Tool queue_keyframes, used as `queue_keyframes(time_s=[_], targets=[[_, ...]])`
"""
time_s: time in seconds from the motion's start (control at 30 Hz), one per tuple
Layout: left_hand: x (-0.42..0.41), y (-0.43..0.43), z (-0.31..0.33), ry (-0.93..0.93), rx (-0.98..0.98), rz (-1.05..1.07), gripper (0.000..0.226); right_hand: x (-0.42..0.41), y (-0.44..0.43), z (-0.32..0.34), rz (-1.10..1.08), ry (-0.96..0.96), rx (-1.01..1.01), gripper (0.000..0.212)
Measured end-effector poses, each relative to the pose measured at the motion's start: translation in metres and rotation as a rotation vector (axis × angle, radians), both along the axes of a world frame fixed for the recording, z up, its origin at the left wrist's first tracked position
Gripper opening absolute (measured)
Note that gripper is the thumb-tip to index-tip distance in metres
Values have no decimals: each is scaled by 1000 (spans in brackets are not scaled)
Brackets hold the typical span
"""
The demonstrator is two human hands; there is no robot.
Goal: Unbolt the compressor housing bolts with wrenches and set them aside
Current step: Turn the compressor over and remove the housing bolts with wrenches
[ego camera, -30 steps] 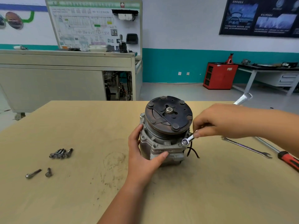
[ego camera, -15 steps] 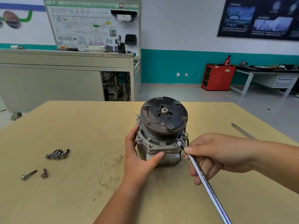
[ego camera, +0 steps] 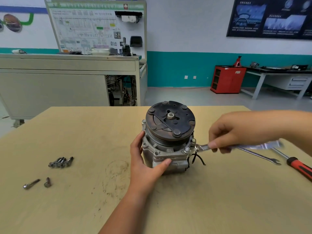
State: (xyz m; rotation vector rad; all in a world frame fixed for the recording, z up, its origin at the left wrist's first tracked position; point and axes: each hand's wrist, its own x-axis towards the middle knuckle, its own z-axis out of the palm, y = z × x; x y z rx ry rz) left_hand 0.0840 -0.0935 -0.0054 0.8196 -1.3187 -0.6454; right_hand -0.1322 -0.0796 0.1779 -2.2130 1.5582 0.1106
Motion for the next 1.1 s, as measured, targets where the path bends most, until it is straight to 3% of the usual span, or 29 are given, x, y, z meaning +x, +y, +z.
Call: queue_keyframes(time_s=[0.07, 0.13, 0.37, 0.47, 0.6, 0.67, 0.73, 0.8, 0.87, 1.1], targets=[[0, 0, 0, 2, -1, -1, 84, 2, 8, -9, -127, -262, 192, 28], [0, 0, 0, 3, -8, 1, 84, 8, 14, -23, -187, -418, 243, 30], [-2, 0, 2, 13, -10, -6, 85, 30, 22, -46, -277, -620, 271, 33], [-2, 0, 2, 11, -12, -6, 85, 29, 20, -37, -206, -432, 245, 34], [-1, 0, 3, 5, -11, -10, 84, 28, -3, -7, 186, 234, -239, 29], [0, 0, 2, 6, -8, -9, 84, 27, -10, -1, 286, 347, -309, 31], [1, 1, 2, 6, 3, -12, 84, 17, -11, -1, 260, 354, -199, 25], [0, 1, 1, 6, 10, -18, 84, 3, -5, -4, 138, 171, 45, 17], [0, 1, 1, 9, 7, -17, 84, -7, 4, -10, -3, -146, 286, 16], [-1, 3, 4, 2, 6, -5, 84, 15, 35, -42, -133, -623, 534, 24]])
